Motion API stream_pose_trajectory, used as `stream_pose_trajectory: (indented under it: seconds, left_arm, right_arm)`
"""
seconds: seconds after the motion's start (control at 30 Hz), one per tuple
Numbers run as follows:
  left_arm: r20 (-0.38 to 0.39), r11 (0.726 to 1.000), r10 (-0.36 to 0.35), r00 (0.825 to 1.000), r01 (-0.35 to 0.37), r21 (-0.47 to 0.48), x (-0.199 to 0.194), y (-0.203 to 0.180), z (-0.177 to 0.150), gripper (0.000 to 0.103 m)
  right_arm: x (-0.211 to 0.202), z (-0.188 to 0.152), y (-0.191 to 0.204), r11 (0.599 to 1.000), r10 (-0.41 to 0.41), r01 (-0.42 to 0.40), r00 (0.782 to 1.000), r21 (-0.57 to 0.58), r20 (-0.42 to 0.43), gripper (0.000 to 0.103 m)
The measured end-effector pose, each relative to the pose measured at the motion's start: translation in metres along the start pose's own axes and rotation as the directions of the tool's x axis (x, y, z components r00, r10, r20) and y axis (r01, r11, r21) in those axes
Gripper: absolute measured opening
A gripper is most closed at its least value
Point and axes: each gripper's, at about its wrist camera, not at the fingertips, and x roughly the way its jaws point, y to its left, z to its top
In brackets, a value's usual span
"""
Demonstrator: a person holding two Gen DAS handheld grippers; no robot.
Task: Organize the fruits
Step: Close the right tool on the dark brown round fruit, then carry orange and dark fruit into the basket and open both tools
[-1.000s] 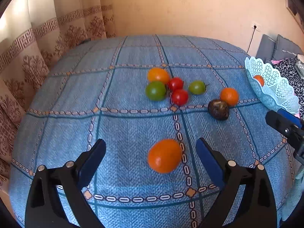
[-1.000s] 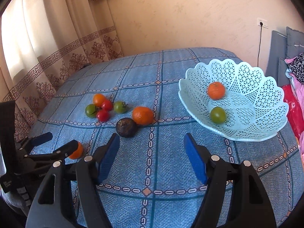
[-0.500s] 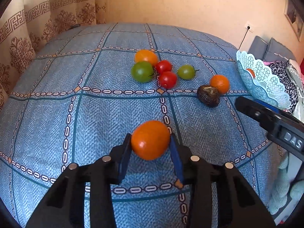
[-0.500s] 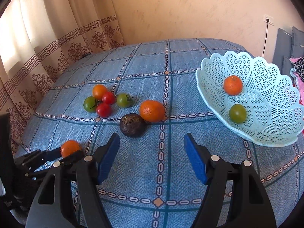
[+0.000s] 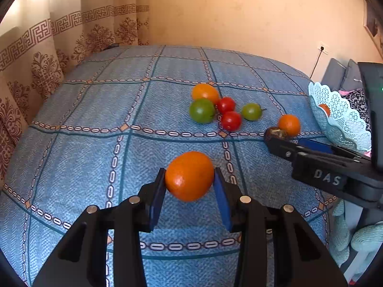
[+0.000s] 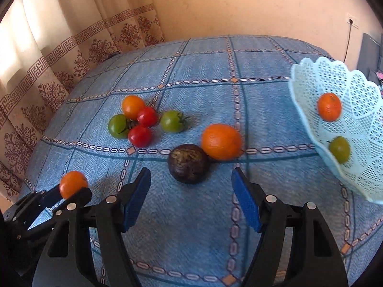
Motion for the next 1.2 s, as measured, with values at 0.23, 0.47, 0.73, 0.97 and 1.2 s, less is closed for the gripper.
stream_pose_trajectory:
  seconds: [0.23, 0.47, 0.73, 0.97, 1.2]
  left_arm:
    - [-0.006, 1.000, 0.011, 1.000, -0.011, -0.011, 0.002, 0.004, -0.001, 0.040]
    - [-0.008, 1.000, 0.012, 1.000, -0.012, -0.008, 0.003, 0.003, -0.002, 0.040]
    - [0.004, 1.000, 0.019, 1.000, -0.019, 0.002, -0.003, 0.000, 0.001, 0.040]
    - [0.020, 0.999, 0.029, 0.999, -0.029, 0.015, -0.010, -0.004, 0.003, 0.040]
    - [0.038, 0.999, 0.032, 0.999, -0.033, 0.028, -0.018, -0.010, 0.006, 0.040]
  right_arm:
    - [0.016, 0.005, 0.009, 1.000, -0.022, 0.022, 1.000, -0.023, -0.007, 0.058]
    - [0.017, 0.005, 0.017, 0.993, -0.077, 0.077, 0.997, -0.087, 0.011, 0.043]
    - [-0.007, 0.000, 0.014, 0.996, -0.042, 0.045, 0.998, -0.074, 0.039, 0.043]
    - [-0.032, -0.001, 0.006, 0.999, -0.021, 0.025, 0.996, -0.042, 0.085, 0.043]
    - [-0.052, -0.006, -0.003, 1.000, -0.002, 0.003, 0.993, -0.014, 0.121, 0.043]
